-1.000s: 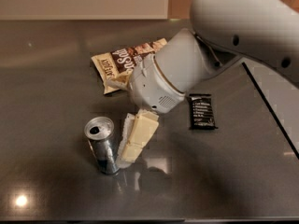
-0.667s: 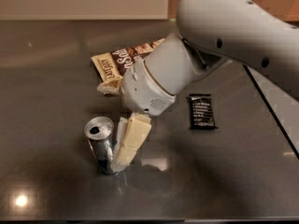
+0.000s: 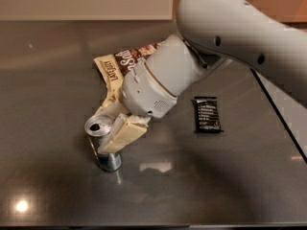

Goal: Pick redbull can

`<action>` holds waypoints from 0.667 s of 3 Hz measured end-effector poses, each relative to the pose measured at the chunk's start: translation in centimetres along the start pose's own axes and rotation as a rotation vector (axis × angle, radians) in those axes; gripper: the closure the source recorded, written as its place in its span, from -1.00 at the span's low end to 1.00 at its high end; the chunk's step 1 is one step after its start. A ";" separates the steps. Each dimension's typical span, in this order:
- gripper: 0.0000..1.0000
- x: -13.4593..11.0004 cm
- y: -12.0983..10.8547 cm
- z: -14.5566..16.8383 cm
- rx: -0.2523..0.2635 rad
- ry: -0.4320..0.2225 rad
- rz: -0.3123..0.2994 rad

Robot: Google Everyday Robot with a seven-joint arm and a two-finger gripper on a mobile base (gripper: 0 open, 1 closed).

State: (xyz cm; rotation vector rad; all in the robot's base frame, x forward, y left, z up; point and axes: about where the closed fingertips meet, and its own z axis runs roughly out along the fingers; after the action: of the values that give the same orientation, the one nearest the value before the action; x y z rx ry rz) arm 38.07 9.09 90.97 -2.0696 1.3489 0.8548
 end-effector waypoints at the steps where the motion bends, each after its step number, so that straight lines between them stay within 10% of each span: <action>1: 0.45 -0.2 0.3 -0.4 -0.020 -0.019 -0.009; 2: 0.90 0.1 -0.4 -1.6 -0.022 -0.016 0.013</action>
Offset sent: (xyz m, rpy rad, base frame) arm 0.0348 -0.0304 0.0220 -0.0135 0.0659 -0.0499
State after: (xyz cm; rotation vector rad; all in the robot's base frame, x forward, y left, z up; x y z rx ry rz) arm 38.85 8.00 91.98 -2.0687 1.3517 0.8940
